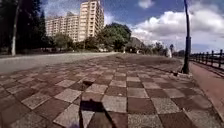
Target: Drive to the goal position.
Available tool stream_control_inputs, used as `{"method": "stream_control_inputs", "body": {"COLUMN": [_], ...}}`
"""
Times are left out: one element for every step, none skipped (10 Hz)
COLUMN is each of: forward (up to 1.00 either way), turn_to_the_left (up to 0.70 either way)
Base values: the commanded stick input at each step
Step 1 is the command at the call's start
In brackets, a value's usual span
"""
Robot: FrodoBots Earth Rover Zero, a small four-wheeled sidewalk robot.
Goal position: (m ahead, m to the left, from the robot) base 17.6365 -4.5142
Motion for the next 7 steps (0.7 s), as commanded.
{"method": "stream_control_inputs", "body": {"forward": [0.70, 0.70, 0.70, 0.70, 0.70, 0.70, 0.70], "turn_to_the_left": [0.00, 0.00, 0.00, 0.00, 0.00, 0.00, 0.00]}}
